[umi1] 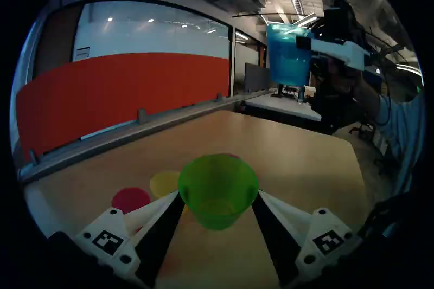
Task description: Pour water
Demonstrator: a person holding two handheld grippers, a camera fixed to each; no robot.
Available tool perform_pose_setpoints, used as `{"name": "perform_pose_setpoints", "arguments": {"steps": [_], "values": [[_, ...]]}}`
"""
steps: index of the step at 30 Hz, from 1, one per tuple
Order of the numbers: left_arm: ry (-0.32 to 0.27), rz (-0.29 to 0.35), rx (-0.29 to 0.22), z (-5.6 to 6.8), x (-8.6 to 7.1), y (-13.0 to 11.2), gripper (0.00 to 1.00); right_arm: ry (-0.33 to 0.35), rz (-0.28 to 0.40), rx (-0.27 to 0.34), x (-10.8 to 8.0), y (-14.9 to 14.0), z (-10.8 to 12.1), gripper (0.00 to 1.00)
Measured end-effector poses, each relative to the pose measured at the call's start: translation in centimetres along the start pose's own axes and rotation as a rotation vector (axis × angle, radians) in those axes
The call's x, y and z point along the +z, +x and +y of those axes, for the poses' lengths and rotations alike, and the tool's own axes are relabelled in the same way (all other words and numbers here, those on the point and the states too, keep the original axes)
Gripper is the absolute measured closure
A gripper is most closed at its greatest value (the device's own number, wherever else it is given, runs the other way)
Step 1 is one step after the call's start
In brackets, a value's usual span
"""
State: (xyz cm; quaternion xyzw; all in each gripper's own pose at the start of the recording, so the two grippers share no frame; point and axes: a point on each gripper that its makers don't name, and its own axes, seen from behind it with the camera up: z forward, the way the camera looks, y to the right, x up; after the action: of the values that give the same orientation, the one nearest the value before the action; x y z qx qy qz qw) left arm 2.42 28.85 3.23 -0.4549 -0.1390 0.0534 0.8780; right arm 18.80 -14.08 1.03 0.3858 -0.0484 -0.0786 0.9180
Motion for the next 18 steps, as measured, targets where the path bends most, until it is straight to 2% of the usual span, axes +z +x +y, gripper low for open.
{"name": "perform_pose_setpoints", "arguments": {"steps": [9, 18], "values": [[-0.009, 0.125, -0.009, 0.4, -3.2, 4.1, 0.15, -0.002, 0.006, -0.001, -0.1, 0.4, -0.2, 0.09], [-0.011, 0.15, 0.005, 0.4, -4.6, 5.1, 0.15, 0.004, 0.012, -0.004, 0.0, 0.8, -0.8, 0.09]]}}
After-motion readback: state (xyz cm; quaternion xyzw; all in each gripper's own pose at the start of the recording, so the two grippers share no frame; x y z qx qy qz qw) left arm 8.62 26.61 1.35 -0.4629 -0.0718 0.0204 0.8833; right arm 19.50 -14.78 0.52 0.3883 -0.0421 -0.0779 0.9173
